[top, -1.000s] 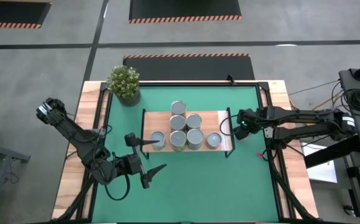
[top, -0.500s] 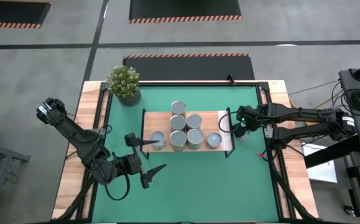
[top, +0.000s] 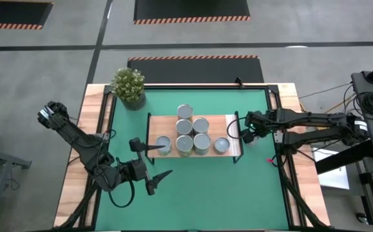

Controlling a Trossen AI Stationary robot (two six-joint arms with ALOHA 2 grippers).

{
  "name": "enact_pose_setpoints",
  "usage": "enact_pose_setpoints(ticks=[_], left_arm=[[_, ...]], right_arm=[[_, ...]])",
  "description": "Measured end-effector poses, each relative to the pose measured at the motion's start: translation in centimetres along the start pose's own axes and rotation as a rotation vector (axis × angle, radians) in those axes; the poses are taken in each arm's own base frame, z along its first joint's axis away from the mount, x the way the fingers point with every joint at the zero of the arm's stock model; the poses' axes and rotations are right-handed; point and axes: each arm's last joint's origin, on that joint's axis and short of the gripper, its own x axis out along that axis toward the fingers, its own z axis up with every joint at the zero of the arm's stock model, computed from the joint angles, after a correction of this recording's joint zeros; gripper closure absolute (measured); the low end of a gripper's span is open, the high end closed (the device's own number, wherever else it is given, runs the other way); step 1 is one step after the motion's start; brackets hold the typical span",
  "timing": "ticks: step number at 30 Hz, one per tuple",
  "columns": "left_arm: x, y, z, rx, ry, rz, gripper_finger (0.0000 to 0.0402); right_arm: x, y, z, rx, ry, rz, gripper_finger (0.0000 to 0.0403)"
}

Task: Pick and place cans onto a shelf
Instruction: Put the canned of carrots on the shelf

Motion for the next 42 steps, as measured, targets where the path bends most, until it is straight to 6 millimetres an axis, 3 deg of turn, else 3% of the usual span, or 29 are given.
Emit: enact_pose_setpoints(ticks=[17, 25, 28, 32, 36, 42], left_arm=[[0.0, 0.0, 0.0, 0.0, 0.0, 0.0, 0.0009], [0.0, 0.0, 0.0, 0.0, 0.0, 0.0, 0.0009], [0.0, 0.0, 0.0, 0.0, 0.0, 0.0, 0.0009], [0.0, 0.0, 0.0, 0.0, 0.0, 0.0, 0.0009], [0.0, 0.0, 0.0, -0.003, 0.0, 0.0, 0.0009], [0.0, 0.0, 0.0, -0.003, 0.0, 0.0, 0.0009]], right_arm=[[2.8, -1.0, -1.1, 0.035, 0.019, -0.022, 0.004], [2.6, -1.1, -1.1, 0.034, 0.026, -0.03, 0.0116], [1.4, -0.8, -0.8, 0.013, 0.033, -0.041, 0.0131], [-1.3, -0.3, 0.0, -0.006, 0.006, -0.071, 0.012], [-4.6, 0.1, 1.0, -0.02, -0.071, -0.109, 0.01], [-10.5, 0.8, 2.5, -0.031, -0.22, -0.076, 0.011]])
